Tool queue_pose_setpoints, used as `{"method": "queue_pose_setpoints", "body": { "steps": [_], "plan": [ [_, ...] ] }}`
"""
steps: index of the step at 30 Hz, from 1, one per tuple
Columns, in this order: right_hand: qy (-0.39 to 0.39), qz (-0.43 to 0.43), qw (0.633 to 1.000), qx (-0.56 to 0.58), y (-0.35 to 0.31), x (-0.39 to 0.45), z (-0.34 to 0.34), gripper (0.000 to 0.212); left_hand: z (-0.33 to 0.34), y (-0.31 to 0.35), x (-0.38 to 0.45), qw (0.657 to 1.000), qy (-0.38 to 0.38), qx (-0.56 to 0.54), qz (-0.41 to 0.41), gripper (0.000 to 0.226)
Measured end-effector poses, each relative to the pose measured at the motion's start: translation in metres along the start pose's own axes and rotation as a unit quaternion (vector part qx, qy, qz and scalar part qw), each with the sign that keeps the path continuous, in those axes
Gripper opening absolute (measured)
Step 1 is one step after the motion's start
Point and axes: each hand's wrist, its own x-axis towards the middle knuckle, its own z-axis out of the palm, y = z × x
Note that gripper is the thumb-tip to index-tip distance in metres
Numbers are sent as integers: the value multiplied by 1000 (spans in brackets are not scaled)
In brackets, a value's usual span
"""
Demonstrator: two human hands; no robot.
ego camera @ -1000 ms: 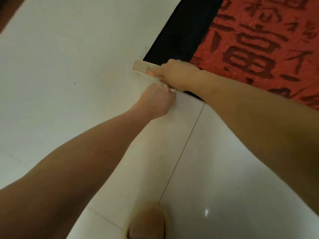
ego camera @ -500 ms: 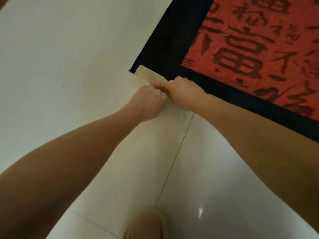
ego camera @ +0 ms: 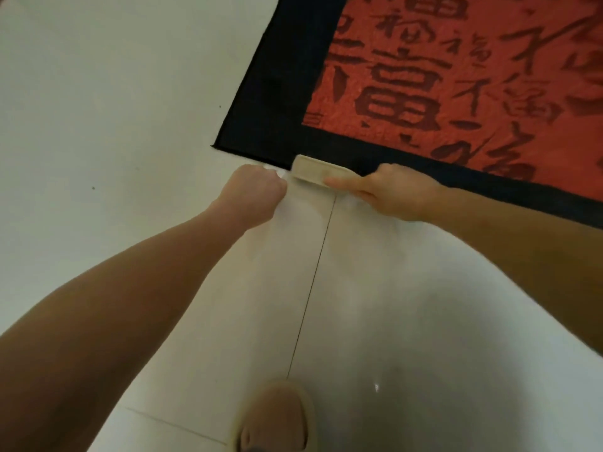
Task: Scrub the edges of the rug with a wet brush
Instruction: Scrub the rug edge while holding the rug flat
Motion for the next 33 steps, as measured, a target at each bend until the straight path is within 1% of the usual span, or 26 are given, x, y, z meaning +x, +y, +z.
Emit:
{"method": "queue_pose_setpoints", "body": {
  "steps": [1, 3, 5, 6, 7, 8, 9, 11, 13, 14, 16, 17, 19, 21, 22, 23, 24, 25, 26, 27, 28, 31, 33],
  "plan": [
    [-15, 6, 1000, 1, 20, -27, 6, 58, -1, 0, 0, 1000, -3, -16, -13, 16],
    [-15, 24, 999, -16, 40, -67, 15, 58, -12, 3, 6, 996, 11, -69, -60, 14],
    [0, 34, 999, -6, 31, -64, 16, 57, -22, 10, 20, 987, 39, -124, -96, 16],
    [12, 35, 999, 8, 23, -55, 15, 56, -25, 17, 27, 982, 44, -159, -96, 30],
    [21, 36, 999, 18, 13, -42, 12, 55, -24, 24, 30, 978, 24, -185, -95, 48],
    [35, 32, 998, 33, 5, -32, 12, 54, -20, 30, 31, 977, 0, -195, -90, 60],
    [53, 18, 997, 44, 8, -29, 14, 55, -15, 34, 30, 978, -14, -189, -83, 65],
    [67, 7, 997, 41, 36, -48, 26, 56, -9, 35, 29, 986, -24, -151, -59, 66],
    [42, -3, 999, 11, 70, -83, 34, 56, -12, 38, 30, 993, -38, -106, -42, 64],
    [43, -9, 999, -11, 82, -100, 38, 54, -20, 43, 32, 994, -47, -90, -39, 61],
    [64, -22, 997, -39, 82, -107, 35, 52, -37, 53, 37, 997, -72, -32, -18, 51],
    [61, -20, 997, -47, 74, -97, 31, 51, -43, 59, 38, 997, -83, -1, 0, 44],
    [24, -5, 998, -55, 54, -74, 18, 52, -55, 70, 42, 996, -90, 27, 2, 30],
    [22, -18, 998, -58, 42, -59, 14, 51, -61, 74, 44, 997, -68, -7, -31, 24],
    [23, -26, 998, -58, 47, -61, 12, 52, -63, 75, 47, 998, -33, -38, -39, 28],
    [16, -28, 997, -63, 57, -69, 14, 53, -61, 76, 49, 996, -4, -82, -29, 36],
    [7, -32, 998, -62, 69, -81, 17, 54, -59, 78, 51, 991, 1, -134, -4, 47],
    [-1, -34, 998, -59, 81, -97, 22, 56, -57, 79, 50, 983, -23, -182, 26, 57],
    [-1, -34, 998, -51, 91, -113, 23, 58, -55, 81, 49, 972, -65, -219, 48, 65],
    [1, -27, 998, -54, 102, -124, 28, 60, -55, 83, 47, 964, -102, -238, 57, 70],
    [17, -25, 998, -58, 106, -130, 30, 59, -54, 84, 47, 961, -122, -241, 60, 72],
    [80, -28, 995, -46, 84, -108, 42, 52, -56, 80, 45, 970, -118, -200, 66, 68],
    [70, -33, 997, -26, 70, -91, 47, 52, -60, 79, 43, 974, -122, -181, 65, 67]
  ]
}}
